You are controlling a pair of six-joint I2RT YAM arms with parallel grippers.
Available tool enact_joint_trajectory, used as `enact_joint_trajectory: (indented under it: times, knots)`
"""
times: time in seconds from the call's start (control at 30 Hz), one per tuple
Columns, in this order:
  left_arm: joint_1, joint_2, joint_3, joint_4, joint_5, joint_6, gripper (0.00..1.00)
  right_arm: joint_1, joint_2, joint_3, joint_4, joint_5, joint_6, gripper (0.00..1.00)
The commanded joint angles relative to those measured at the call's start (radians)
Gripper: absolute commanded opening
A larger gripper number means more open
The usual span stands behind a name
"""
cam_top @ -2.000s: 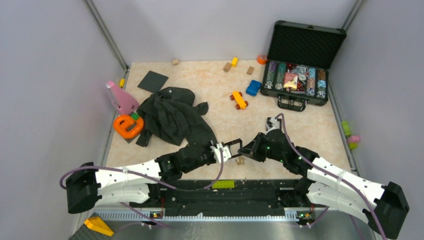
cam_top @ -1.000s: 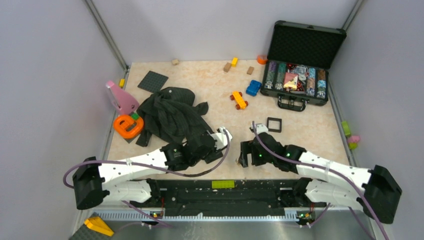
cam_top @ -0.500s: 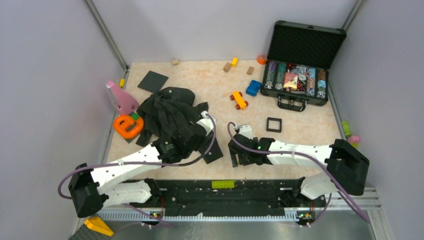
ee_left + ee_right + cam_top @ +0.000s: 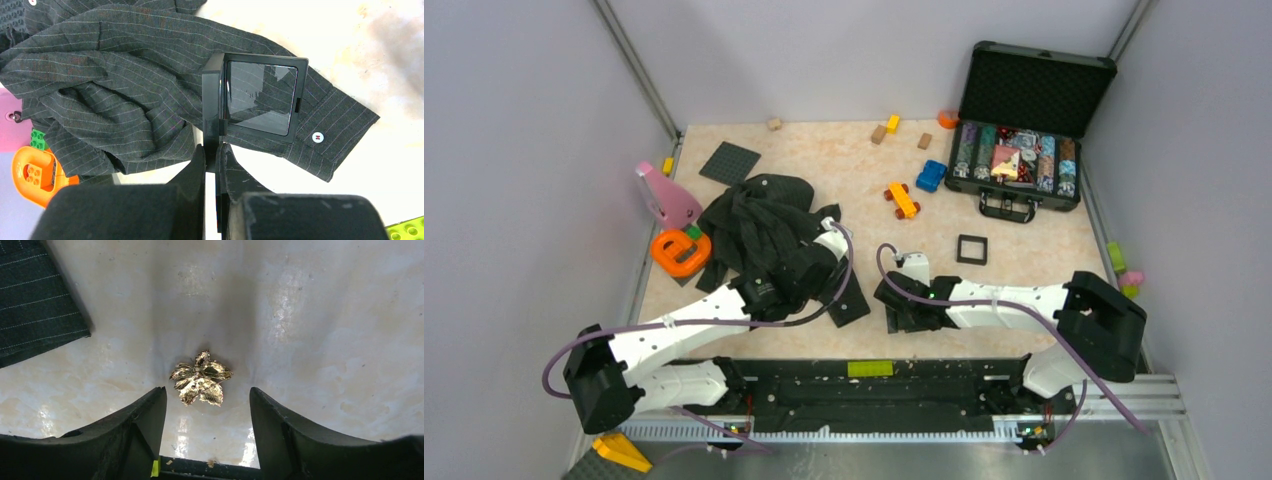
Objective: Remove the brooch from the garment
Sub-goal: Place the brooch in the brooch box.
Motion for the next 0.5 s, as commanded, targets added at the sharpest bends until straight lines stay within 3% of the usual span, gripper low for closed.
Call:
enact_joint_trajectory:
  times: [0.0,0.23,0.47]
  knots:
    - [0.004,0.003,0.04,0.014,0.011,-0.008,0.0,0.014,0.035,0.03,0.026,0.013,0.021,0.62]
    - [0.005,-0.001,0.039,0.015,0.017,-0.003,0.0,0.018,0.089,0.053,-0.011,0.022,0.016,0.56]
    - [0.005,-0.011,0.035,0.017,0.021,-0.002,0.0,0.018,0.067,0.031,0.03,-0.008,0.025,0.42]
